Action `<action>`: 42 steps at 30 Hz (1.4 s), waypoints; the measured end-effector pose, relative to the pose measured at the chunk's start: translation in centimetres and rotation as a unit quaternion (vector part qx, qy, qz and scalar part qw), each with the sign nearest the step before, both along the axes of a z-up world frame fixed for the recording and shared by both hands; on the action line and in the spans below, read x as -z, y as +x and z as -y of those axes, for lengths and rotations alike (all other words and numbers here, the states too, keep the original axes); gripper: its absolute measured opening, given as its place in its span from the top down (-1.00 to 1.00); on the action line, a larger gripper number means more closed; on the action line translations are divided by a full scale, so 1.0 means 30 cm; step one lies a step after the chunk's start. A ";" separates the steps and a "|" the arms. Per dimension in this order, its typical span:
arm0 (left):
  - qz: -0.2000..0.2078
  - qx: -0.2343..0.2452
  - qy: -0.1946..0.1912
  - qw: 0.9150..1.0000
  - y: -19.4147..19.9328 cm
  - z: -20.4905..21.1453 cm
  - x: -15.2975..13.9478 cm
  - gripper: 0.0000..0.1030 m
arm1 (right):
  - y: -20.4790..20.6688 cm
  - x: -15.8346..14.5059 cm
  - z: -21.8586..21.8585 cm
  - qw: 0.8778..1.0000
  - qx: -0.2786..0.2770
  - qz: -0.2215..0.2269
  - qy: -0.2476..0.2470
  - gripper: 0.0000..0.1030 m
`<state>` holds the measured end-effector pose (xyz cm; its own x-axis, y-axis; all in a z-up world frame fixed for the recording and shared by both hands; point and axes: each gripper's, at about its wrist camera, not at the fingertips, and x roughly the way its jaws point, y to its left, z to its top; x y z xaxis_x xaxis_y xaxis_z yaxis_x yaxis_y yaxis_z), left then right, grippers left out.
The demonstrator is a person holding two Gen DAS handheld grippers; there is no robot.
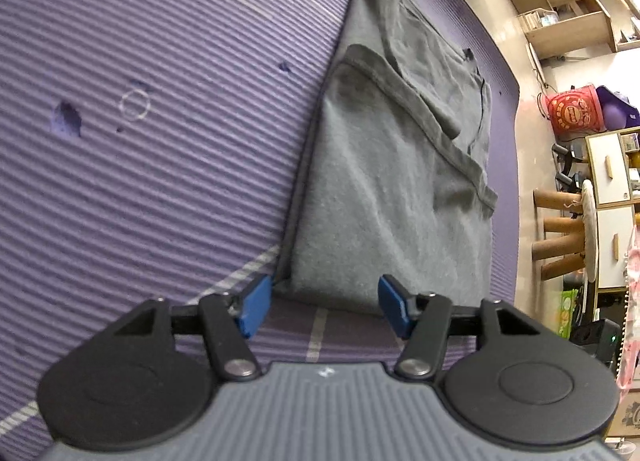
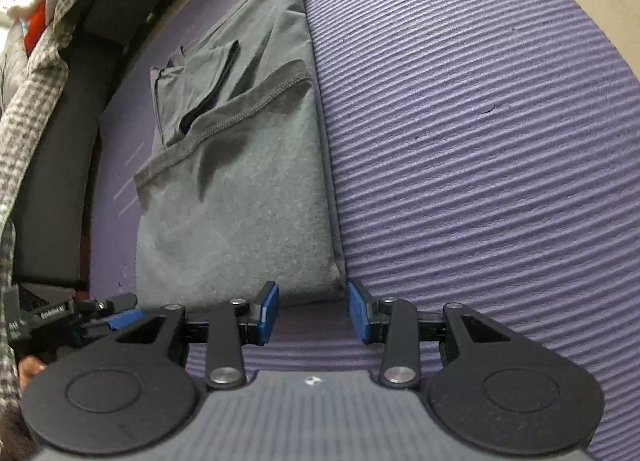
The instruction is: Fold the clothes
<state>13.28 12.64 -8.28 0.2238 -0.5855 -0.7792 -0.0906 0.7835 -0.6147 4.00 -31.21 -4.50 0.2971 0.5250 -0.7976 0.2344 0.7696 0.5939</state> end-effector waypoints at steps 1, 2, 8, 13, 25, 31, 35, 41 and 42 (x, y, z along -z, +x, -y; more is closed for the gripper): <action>0.002 -0.001 -0.001 1.000 0.000 0.001 0.001 -0.20 | -0.002 0.002 -0.004 1.000 0.003 0.005 0.000 0.24; 0.006 -0.002 -0.001 1.000 -0.002 -0.002 0.000 -0.20 | -0.004 0.002 -0.005 1.000 0.004 0.007 -0.002 0.26; 0.017 -0.010 0.007 1.000 -0.012 0.005 0.001 -0.03 | -0.012 0.004 -0.006 1.000 0.020 0.019 -0.004 0.33; 0.018 -0.021 0.017 0.999 -0.017 -0.003 0.009 0.63 | -0.009 -0.002 -0.016 0.999 0.012 0.034 -0.021 0.58; 0.032 -0.006 0.025 0.999 -0.022 0.017 0.007 0.64 | -0.007 0.011 -0.005 0.999 0.017 0.025 -0.015 0.73; 0.035 0.001 0.021 0.999 -0.016 0.025 0.011 0.58 | -0.005 0.012 -0.020 0.999 0.009 0.029 -0.020 0.66; 0.034 -0.006 0.025 0.999 -0.021 0.025 0.013 0.69 | -0.005 -0.002 -0.048 0.998 -0.006 0.043 -0.049 0.81; 0.044 -0.002 0.045 0.998 -0.039 0.048 -0.039 0.72 | -0.015 -0.063 -0.068 0.996 -0.016 0.062 -0.070 0.86; 0.047 -0.002 0.044 0.998 -0.045 0.046 -0.056 0.72 | -0.022 -0.078 -0.064 0.996 -0.013 0.064 -0.066 0.86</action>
